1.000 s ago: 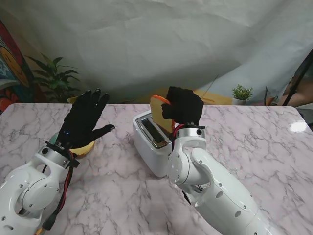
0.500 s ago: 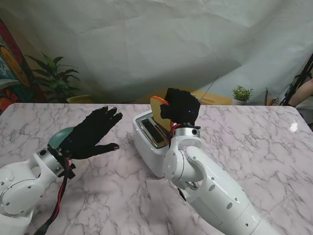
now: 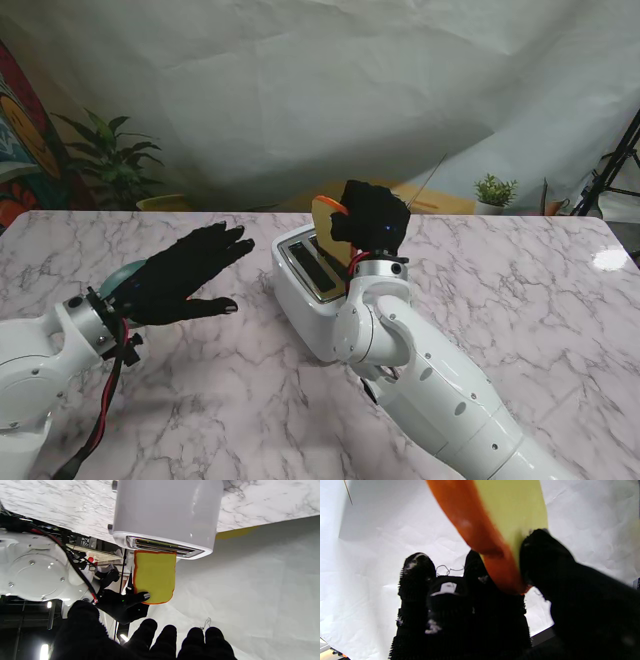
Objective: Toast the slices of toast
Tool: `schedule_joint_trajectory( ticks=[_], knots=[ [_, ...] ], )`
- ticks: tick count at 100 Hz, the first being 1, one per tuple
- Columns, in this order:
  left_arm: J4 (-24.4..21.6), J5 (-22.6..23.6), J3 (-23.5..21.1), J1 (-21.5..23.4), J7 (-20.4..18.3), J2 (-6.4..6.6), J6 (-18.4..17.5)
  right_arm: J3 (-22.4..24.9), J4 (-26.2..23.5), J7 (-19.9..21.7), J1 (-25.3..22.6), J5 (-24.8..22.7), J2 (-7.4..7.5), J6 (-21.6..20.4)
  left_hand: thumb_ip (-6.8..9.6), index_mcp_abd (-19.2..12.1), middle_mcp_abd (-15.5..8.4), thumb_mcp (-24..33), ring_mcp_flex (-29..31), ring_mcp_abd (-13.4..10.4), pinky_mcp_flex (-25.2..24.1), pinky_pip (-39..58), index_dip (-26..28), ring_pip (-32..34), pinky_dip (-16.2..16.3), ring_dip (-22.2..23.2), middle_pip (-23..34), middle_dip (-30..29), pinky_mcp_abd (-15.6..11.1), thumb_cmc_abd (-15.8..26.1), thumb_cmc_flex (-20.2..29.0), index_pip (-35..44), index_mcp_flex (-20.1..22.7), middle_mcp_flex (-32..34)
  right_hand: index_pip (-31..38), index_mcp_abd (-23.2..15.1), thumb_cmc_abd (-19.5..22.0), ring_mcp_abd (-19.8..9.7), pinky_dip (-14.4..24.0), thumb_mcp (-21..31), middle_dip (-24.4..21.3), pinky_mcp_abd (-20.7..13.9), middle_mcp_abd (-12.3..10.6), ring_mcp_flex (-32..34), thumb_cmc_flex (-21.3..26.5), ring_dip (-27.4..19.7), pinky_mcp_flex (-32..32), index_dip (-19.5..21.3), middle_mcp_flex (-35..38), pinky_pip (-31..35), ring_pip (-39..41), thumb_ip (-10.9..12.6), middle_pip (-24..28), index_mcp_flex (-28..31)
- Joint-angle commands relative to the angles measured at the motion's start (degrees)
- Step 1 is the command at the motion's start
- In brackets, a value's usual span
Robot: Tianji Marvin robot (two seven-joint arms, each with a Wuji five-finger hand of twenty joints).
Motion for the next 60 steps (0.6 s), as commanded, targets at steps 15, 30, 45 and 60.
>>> schedule_joint_trajectory(
  ticks=[15,30,45,60],
  knots=[
    [-1.48,-1.99,-0.8,-1.11,-3.23,0.86,0.98,-0.14,2.03,-1.5,0.43,0.65,-0.77,-0.38,0.48,-1.2,-1.03,0.03,0.11,-1.21,0.52,-2.0,0.82,1.66,-1.74,-1.3,-0.59,-0.2,-2.73,1.33,-1.52,0.53,0.58,0.62,4.27,-2.58,-1.53,-3.44,-0.62,6.36,-0.29,-2.58,5.51,-0.05,2.63,1.82,1.61,-0.3,4.77,1.97,1.75,0.21,3.65,1.81],
    [-1.51,-2.35,-1.15,-1.49,-4.37,1.09,1.16,-0.16,3.08,-2.44,0.76,0.98,-1.06,-0.73,0.55,-1.11,-0.71,0.12,-0.14,-1.02,0.38,-2.11,0.85,1.74,-1.92,-1.84,-0.73,-0.34,-2.73,0.97,-1.18,0.51,0.79,0.32,4.28,-2.67,-1.44,-3.44,-0.67,6.32,-0.35,-2.55,5.43,-0.05,2.6,1.79,1.55,-0.34,4.78,1.93,1.76,0.23,3.62,1.78],
    [-1.23,-2.32,-1.19,-1.74,-4.69,1.15,1.4,-0.28,4.05,-3.32,0.99,1.68,-1.56,-0.69,0.64,-0.83,-0.28,0.17,-0.49,-0.86,-0.03,-2.27,0.84,1.4,-2.1,-2.29,-0.85,-0.45,-2.67,0.69,-0.82,0.37,0.62,-0.35,4.31,-2.63,-1.44,-3.44,-0.75,6.3,-0.42,-2.52,5.42,-0.06,2.63,1.77,1.37,-0.39,4.78,1.85,1.76,0.26,3.58,1.73],
    [-1.54,-1.38,-1.11,-1.49,-4.23,1.0,1.92,-0.81,4.7,-4.5,1.03,3.27,-2.57,-0.32,0.71,-0.69,0.03,0.21,-0.56,-0.83,-0.1,-2.3,0.88,1.23,-2.21,-2.42,-0.86,-0.46,-2.68,0.57,-0.53,0.37,0.7,-0.59,4.33,-2.2,-1.52,-3.34,-0.83,6.29,-0.45,-2.15,5.62,-0.06,2.77,1.72,1.07,-0.45,4.79,1.71,1.72,0.27,3.62,1.77]
  ],
)
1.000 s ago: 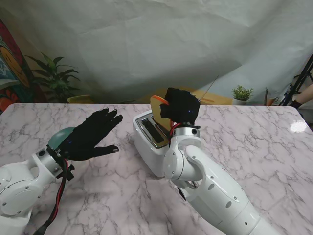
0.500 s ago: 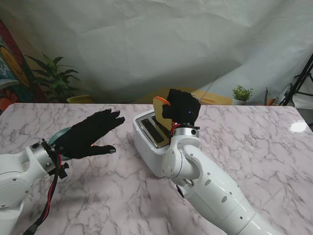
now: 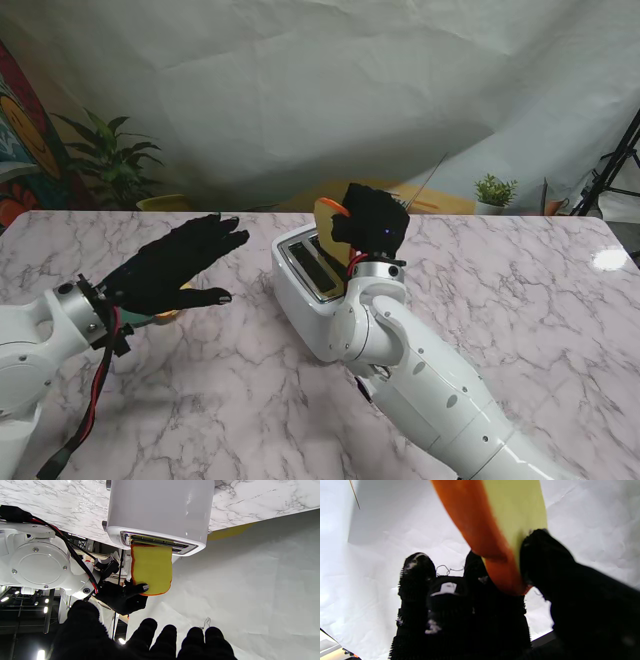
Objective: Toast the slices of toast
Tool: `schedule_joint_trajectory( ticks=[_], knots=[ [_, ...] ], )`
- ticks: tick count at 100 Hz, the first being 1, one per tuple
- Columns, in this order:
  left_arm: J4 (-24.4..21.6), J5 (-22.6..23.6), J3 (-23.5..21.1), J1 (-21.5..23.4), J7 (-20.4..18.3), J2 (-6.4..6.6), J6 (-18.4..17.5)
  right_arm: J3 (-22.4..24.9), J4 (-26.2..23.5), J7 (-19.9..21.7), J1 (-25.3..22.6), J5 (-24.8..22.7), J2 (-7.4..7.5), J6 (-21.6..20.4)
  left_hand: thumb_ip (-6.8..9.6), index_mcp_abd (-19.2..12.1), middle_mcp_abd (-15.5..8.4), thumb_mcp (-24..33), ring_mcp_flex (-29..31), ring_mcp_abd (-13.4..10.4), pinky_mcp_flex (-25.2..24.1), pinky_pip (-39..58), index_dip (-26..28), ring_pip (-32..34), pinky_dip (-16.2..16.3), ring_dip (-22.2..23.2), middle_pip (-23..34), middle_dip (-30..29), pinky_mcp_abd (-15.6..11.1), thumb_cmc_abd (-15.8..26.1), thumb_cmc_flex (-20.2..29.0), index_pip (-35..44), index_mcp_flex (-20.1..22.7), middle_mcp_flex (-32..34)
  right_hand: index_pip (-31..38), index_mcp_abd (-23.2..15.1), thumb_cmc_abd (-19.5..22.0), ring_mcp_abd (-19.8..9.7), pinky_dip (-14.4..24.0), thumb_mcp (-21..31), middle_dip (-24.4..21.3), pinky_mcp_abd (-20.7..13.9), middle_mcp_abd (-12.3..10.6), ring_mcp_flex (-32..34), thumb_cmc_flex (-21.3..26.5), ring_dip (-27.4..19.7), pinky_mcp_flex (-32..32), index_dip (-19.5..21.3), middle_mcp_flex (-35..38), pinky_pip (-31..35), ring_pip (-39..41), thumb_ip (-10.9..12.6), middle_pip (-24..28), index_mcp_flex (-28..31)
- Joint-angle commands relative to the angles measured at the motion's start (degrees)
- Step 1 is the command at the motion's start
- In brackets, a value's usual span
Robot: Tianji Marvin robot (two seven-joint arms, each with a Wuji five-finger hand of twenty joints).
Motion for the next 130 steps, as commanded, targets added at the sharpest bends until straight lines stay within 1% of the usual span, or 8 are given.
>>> schedule_joint_trajectory(
  ticks=[1,38,72,80,99,118,125,130],
  knots=[
    [-0.34,0.67,0.13,0.19,-0.42,-0.05,0.43,-0.48,0.3,-0.67,-0.03,0.45,-0.95,0.4,0.71,-0.53,0.16,0.21,-0.61,-0.65,-0.41,-2.29,0.68,0.29,-0.9,-0.76,-0.86,-0.46,-2.58,0.65,-0.5,0.14,0.59,-0.68,4.33,-2.19,-1.52,-3.34,-0.62,6.22,-0.45,-2.11,5.63,-0.06,2.79,1.72,1.03,-0.44,4.8,1.69,1.66,0.27,3.43,1.76],
    [-0.73,2.97,-0.64,1.08,0.48,-0.29,0.95,-1.0,-0.72,-0.51,-0.19,0.49,-1.23,1.29,0.74,-0.28,0.57,0.23,-0.48,-0.64,-0.27,-2.2,0.86,0.38,-1.03,-0.77,-0.8,-0.37,-2.63,0.75,-0.07,0.3,0.94,-0.62,4.37,-1.67,-1.84,-3.09,-0.63,6.4,-0.36,-1.69,5.89,-0.06,3.0,1.74,0.98,-0.54,4.78,1.85,1.95,0.19,3.84,1.99],
    [-0.81,4.28,-0.95,1.55,1.09,-0.42,1.24,-0.29,-3.41,0.88,-0.98,-0.22,-0.57,2.14,0.71,-0.24,0.47,0.19,-0.46,-0.72,-0.18,-2.17,1.0,0.44,-1.13,-0.85,-0.76,-0.29,-2.75,0.99,0.11,0.41,1.19,-0.45,4.35,-1.34,-1.88,-3.05,-0.66,6.49,-0.3,-1.4,6.09,-0.07,3.04,1.74,0.86,-0.56,4.76,1.96,2.2,0.07,4.16,2.07],
    [-0.85,4.37,-1.09,1.68,0.98,-0.4,1.19,-0.01,-3.65,2.21,-1.18,-0.24,0.0,1.6,0.7,-0.3,0.42,0.16,-0.44,-0.74,-0.15,-2.16,1.04,0.5,-1.16,-0.86,-0.74,-0.25,-2.77,1.03,0.12,0.46,1.3,-0.33,4.35,-1.85,-1.77,-3.07,-0.68,6.48,-0.34,-1.45,5.85,-0.09,2.85,1.71,0.83,-0.48,4.74,1.97,2.19,0.04,4.12,2.02],
    [-0.83,4.42,-1.29,1.9,0.91,-0.37,0.96,0.67,-2.62,3.47,-1.52,0.79,0.79,-1.66,0.7,-0.41,0.25,0.15,-0.35,-0.85,-0.02,-2.1,1.1,0.63,-1.18,-0.88,-0.72,-0.19,-2.86,1.12,0.12,0.53,1.45,-0.12,4.37,-2.28,-1.71,-3.15,-0.72,6.61,-0.48,-1.63,5.67,-0.07,2.76,1.61,0.75,-0.28,4.75,1.94,2.05,0.05,3.91,1.9],
    [-0.64,4.39,-1.24,1.85,0.75,-0.3,0.61,0.82,-1.91,6.9,-1.43,-2.71,3.44,-6.83,0.69,-0.55,0.25,0.17,-0.31,-0.87,0.05,-2.06,1.18,0.73,-1.21,-0.92,-0.73,-0.14,-2.92,1.11,0.19,0.64,1.69,-0.03,4.46,-2.78,-1.63,-3.31,-0.75,6.85,-0.67,-1.73,5.34,-0.07,2.38,1.41,0.72,-0.14,4.78,1.92,1.67,0.01,3.77,1.75],
    [-0.57,4.37,-1.06,1.78,0.71,-0.3,0.66,0.94,-2.09,8.78,-1.42,-4.38,4.51,-8.1,0.67,-0.52,0.23,0.12,-0.3,-0.93,0.06,-2.05,1.19,0.76,-1.22,-0.94,-0.73,-0.13,-2.9,1.1,0.16,0.64,1.71,-0.01,4.5,-2.82,-1.66,-3.45,-0.75,6.89,-0.68,-1.9,5.18,-0.05,2.22,1.39,0.73,-0.16,4.81,1.91,1.66,-0.04,3.82,1.74],
    [-0.51,4.37,-0.88,1.64,0.64,-0.28,0.66,1.02,-2.23,9.65,-1.46,-4.95,4.93,-8.59,0.68,-0.61,0.17,0.15,-0.31,-0.9,0.07,-2.05,1.2,0.77,-1.22,-0.95,-0.73,-0.12,-2.92,1.17,0.17,0.64,1.7,0.02,4.54,-2.89,-1.67,-3.51,-0.76,7.01,-0.69,-2.02,5.14,-0.04,2.23,1.39,0.75,-0.18,4.8,1.9,1.67,-0.04,3.86,1.75]
  ],
)
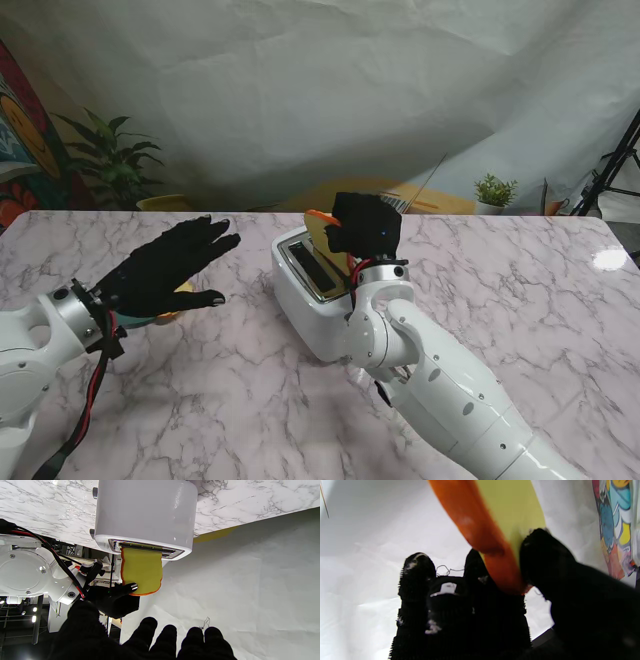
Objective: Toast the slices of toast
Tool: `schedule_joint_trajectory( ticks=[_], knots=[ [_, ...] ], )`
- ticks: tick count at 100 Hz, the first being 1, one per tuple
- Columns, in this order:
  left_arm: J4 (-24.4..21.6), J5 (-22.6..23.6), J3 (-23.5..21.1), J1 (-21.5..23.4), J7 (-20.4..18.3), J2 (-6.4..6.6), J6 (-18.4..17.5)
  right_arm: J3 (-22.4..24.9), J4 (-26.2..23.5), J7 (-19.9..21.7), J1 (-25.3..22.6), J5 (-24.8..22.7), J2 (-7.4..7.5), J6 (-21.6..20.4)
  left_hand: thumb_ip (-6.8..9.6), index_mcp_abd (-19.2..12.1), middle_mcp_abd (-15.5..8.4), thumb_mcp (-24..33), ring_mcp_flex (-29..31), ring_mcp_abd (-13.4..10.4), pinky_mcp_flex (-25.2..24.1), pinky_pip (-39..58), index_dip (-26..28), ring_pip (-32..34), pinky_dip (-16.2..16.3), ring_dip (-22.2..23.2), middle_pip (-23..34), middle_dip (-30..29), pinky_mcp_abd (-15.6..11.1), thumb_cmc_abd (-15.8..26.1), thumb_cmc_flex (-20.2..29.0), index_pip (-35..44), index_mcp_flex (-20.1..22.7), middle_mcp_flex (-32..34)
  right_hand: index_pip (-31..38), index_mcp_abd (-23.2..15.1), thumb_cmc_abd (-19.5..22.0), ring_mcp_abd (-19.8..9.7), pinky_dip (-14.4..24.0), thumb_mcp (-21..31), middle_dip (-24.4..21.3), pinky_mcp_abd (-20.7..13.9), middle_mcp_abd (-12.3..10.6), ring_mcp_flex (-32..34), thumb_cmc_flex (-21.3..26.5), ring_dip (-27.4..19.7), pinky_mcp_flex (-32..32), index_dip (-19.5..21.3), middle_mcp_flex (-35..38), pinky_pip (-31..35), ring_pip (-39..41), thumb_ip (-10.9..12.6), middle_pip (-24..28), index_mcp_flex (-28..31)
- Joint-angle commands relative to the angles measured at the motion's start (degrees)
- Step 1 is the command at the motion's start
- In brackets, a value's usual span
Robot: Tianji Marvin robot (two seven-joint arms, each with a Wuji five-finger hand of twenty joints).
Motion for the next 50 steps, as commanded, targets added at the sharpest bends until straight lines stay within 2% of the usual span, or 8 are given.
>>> schedule_joint_trajectory(
  ticks=[1,30,50],
  knots=[
    [0.09,0.01,0.47,-0.17,-0.96,0.03,-0.12,0.28,-0.02,0.67,-0.29,0.08,0.9,0.05,0.68,-0.57,0.1,0.14,-0.3,-0.64,0.07,-2.04,0.65,0.78,-1.17,-0.93,-0.73,-0.11,-2.37,1.18,0.12,0.14,1.03,0.03,4.53,-2.88,-1.22,-3.53,-0.64,6.9,-0.02,-2.02,5.18,-0.04,2.26,1.39,0.78,0.42,4.77,1.9,1.63,-0.05,3.69,1.46],
    [0.24,-0.06,0.68,-0.58,-1.09,0.09,-0.48,0.44,-0.36,3.9,-0.81,0.34,1.71,-0.5,0.69,-0.53,0.17,0.15,-0.28,-0.69,0.1,-2.02,0.68,0.86,-1.21,-0.98,-0.7,-0.08,-2.37,1.18,0.19,0.14,1.04,0.17,4.59,-2.6,-0.99,-3.58,-0.65,6.72,-0.07,-1.97,5.13,-0.05,2.2,1.27,0.96,0.26,4.78,1.88,1.47,-0.14,3.87,1.4],
    [0.2,0.05,0.51,-0.26,-1.05,0.08,-0.5,0.5,-0.31,6.25,-1.1,-0.92,2.8,-2.22,0.69,-0.52,0.16,0.17,-0.24,-0.69,0.13,-1.99,0.7,0.91,-1.21,-1.0,-0.7,-0.07,-2.42,1.17,0.22,0.15,1.1,0.24,4.58,-3.04,-0.93,-3.49,-0.66,6.47,-0.29,-2.01,4.71,-0.09,1.86,1.06,0.93,0.16,4.75,1.85,1.13,-0.16,3.67,1.32]
  ],
)
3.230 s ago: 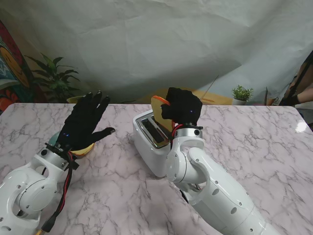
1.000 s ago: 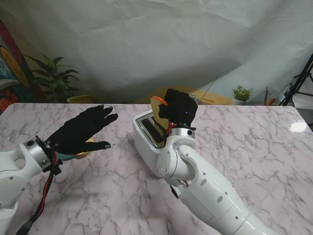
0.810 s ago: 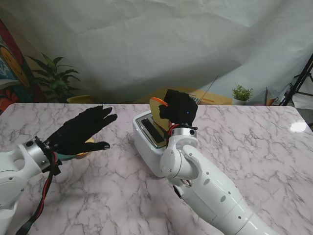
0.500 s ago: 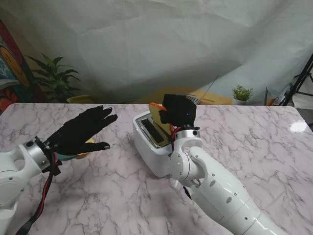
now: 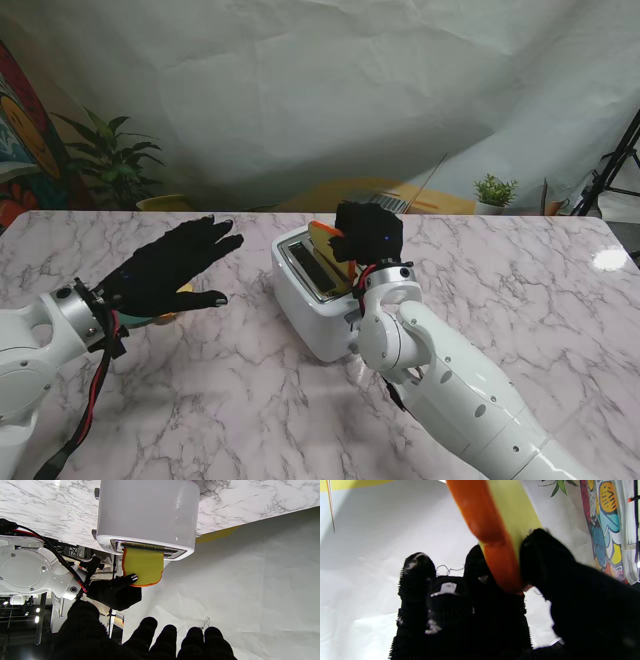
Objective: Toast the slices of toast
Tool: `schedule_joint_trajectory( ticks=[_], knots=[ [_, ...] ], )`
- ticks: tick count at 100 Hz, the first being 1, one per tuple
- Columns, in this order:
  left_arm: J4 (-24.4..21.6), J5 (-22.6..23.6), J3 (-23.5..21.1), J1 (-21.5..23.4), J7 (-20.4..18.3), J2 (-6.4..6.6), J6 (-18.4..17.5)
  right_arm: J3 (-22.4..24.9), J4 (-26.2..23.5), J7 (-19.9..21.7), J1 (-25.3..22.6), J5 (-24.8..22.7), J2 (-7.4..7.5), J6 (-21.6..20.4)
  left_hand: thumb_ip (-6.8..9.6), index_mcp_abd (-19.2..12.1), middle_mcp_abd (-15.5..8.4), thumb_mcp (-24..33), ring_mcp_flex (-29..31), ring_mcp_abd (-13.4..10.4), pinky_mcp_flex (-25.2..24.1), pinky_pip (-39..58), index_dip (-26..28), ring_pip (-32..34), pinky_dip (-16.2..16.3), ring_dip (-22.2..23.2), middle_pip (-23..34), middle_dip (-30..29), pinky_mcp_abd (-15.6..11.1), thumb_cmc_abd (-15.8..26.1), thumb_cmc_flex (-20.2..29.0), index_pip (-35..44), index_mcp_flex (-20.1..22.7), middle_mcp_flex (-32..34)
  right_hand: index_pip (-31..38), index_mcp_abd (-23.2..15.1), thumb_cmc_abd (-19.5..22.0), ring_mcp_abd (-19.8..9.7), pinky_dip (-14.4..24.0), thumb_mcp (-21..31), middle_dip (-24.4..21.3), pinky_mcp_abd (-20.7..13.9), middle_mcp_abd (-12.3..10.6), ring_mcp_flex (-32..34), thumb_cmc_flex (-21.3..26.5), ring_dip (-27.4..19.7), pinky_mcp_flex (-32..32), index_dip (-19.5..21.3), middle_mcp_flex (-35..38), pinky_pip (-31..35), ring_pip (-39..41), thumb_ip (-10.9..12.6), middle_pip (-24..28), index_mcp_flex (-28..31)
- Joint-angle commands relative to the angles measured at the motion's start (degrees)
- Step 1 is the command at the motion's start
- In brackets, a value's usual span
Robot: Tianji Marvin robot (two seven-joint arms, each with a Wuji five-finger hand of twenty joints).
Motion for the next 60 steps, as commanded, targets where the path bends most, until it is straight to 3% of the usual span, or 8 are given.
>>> schedule_joint_trajectory(
  ticks=[1,60],
  knots=[
    [0.07,0.11,0.04,0.24,-0.75,0.03,-0.07,-0.01,0.3,0.44,-0.49,-0.6,0.55,-0.34,0.69,-0.52,0.18,0.18,-0.24,-0.65,0.12,-1.99,0.69,0.9,-1.21,-0.99,-0.71,-0.07,-2.41,1.19,0.22,0.14,1.1,0.22,4.0,-3.04,-0.9,-3.48,-0.6,6.37,-0.2,-2.02,4.71,-0.09,1.91,1.04,0.93,0.15,4.75,1.85,1.1,0.04,3.67,1.33],
    [0.38,0.52,0.06,0.32,-0.32,-0.01,-0.54,-0.61,0.91,4.86,-1.25,-2.58,2.28,-2.88,0.69,-0.59,0.18,0.18,-0.2,-0.68,0.17,-1.97,0.74,1.01,-1.24,-1.04,-0.7,-0.05,-2.4,1.24,0.32,0.19,1.23,0.41,3.83,-3.18,-0.37,-3.08,-0.62,5.1,-1.12,-2.07,4.05,-0.06,1.53,0.0,0.83,-0.17,4.81,1.74,-0.51,0.26,3.02,1.21]
  ],
)
